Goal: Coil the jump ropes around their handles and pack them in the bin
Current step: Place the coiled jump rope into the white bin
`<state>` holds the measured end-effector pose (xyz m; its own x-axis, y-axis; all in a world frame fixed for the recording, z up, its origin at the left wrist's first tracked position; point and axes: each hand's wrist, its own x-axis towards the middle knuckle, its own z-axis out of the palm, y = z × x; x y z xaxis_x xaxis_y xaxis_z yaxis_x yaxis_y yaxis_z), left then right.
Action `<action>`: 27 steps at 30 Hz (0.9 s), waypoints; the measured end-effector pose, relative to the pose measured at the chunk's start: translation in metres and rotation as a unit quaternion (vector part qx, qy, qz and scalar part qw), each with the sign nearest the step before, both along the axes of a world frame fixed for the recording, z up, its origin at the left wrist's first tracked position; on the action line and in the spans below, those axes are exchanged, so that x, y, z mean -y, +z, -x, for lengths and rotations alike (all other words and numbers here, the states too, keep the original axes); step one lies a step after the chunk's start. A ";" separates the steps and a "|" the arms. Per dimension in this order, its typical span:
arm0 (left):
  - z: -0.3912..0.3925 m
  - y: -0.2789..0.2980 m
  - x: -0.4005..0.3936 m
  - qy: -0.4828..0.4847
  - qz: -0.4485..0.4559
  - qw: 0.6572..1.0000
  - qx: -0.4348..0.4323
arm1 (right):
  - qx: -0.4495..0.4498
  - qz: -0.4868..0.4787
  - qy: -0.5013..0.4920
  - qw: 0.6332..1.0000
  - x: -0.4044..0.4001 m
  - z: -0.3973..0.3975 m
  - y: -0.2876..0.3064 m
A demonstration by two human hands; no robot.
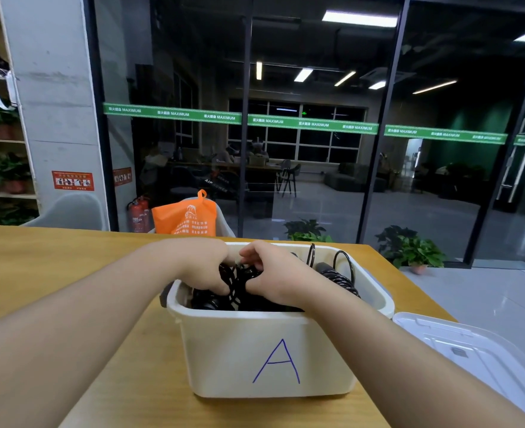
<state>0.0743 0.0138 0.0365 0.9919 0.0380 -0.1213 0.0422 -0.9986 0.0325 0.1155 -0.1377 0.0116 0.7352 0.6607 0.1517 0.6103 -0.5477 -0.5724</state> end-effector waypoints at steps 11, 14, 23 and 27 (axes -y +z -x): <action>-0.002 -0.002 0.003 0.033 0.005 0.999 -0.031 | 0.082 0.141 -0.032 0.986 0.001 -0.001 0.004; -0.002 -0.011 0.013 0.008 -0.011 0.999 -0.031 | 0.104 0.180 -0.030 0.978 -0.002 -0.005 0.001; 0.014 -0.017 0.021 0.029 0.115 0.986 0.117 | -0.017 -0.096 -0.043 0.994 0.027 -0.001 0.003; 0.017 -0.018 0.038 0.007 0.099 0.987 0.127 | 0.074 -0.126 -0.106 0.983 0.044 -0.001 0.000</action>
